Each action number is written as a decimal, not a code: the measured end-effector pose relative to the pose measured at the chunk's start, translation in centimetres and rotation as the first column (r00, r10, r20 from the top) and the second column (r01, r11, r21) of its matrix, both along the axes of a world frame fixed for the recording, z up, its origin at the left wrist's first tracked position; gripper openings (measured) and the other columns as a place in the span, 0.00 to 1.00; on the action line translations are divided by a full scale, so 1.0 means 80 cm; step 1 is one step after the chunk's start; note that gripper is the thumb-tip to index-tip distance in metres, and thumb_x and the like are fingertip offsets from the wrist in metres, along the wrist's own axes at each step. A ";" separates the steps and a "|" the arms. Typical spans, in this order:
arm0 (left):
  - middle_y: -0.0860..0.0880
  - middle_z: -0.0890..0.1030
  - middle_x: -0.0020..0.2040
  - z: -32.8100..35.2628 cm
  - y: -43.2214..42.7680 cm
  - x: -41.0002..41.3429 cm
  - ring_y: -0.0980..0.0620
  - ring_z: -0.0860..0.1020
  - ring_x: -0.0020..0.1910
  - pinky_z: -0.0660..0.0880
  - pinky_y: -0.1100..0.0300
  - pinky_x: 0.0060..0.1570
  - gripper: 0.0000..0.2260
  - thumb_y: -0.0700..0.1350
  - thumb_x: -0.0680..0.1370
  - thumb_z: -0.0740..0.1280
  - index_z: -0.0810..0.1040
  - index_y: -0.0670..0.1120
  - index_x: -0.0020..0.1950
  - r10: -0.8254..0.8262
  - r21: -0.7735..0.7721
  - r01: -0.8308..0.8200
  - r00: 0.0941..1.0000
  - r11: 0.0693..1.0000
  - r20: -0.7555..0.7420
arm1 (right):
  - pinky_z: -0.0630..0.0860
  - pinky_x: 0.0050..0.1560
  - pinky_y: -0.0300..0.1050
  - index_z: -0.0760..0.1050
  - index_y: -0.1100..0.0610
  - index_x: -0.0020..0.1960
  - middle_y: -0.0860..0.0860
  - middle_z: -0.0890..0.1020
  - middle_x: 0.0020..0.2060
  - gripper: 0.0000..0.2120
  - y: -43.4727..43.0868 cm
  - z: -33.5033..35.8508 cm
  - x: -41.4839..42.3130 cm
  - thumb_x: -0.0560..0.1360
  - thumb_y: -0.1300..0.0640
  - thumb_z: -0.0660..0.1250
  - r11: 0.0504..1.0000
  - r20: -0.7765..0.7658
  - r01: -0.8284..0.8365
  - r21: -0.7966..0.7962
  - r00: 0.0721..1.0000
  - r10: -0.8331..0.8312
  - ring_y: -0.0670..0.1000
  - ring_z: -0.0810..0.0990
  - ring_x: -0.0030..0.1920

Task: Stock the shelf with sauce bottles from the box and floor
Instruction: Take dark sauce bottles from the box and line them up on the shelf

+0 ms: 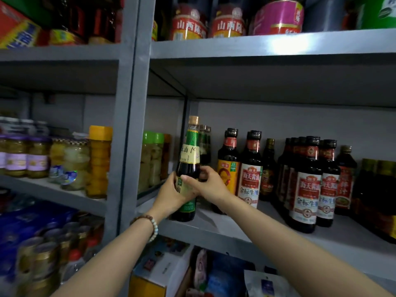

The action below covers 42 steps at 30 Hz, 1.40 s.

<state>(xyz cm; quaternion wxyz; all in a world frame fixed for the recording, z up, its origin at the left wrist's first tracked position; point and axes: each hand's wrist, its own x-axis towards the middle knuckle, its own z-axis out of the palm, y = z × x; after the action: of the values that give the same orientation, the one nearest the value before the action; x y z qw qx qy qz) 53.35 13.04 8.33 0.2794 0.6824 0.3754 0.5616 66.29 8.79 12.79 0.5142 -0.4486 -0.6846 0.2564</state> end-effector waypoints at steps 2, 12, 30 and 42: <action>0.55 0.79 0.52 -0.001 0.008 -0.002 0.55 0.78 0.52 0.76 0.58 0.49 0.27 0.49 0.65 0.77 0.68 0.55 0.59 0.026 -0.003 -0.026 1.000 1.000 0.014 | 0.78 0.57 0.48 0.69 0.58 0.64 0.53 0.79 0.57 0.30 0.016 0.010 -0.017 0.68 0.50 0.75 0.999 0.044 0.052 0.008 0.998 -0.053 0.50 0.79 0.56; 0.50 0.72 0.65 -0.001 0.023 -0.043 0.52 0.73 0.62 0.73 0.57 0.59 0.31 0.43 0.68 0.76 0.66 0.50 0.66 -0.158 -0.165 0.148 0.986 0.975 -0.045 | 0.72 0.57 0.45 0.60 0.52 0.72 0.54 0.74 0.65 0.32 0.041 0.043 -0.007 0.73 0.54 0.71 0.953 0.151 -0.116 -0.279 0.975 0.163 0.53 0.74 0.63; 0.44 0.72 0.67 0.008 0.091 -0.011 0.47 0.69 0.67 0.69 0.49 0.65 0.38 0.36 0.68 0.75 0.60 0.47 0.72 -0.093 -0.148 0.084 0.994 0.985 -0.053 | 0.53 0.75 0.52 0.66 0.50 0.71 0.51 0.64 0.73 0.28 0.039 0.058 0.080 0.73 0.46 0.68 0.737 0.607 0.038 0.675 0.539 -0.584 0.52 0.55 0.76; 0.43 0.72 0.67 0.014 0.149 0.023 0.46 0.71 0.66 0.70 0.48 0.64 0.39 0.35 0.67 0.76 0.59 0.45 0.72 -0.063 -0.170 0.055 0.997 0.984 -0.039 | 0.36 0.73 0.44 0.67 0.50 0.70 0.48 0.62 0.74 0.26 0.067 0.043 0.106 0.75 0.44 0.65 0.696 0.628 -0.033 0.717 0.466 -0.624 0.43 0.46 0.74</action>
<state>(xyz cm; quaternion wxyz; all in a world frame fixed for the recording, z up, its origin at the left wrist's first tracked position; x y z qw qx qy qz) 55.18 24.94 9.46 0.3444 0.6793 0.4074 0.5040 74.80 14.15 16.24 0.2755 -0.4288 -0.7882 -0.3448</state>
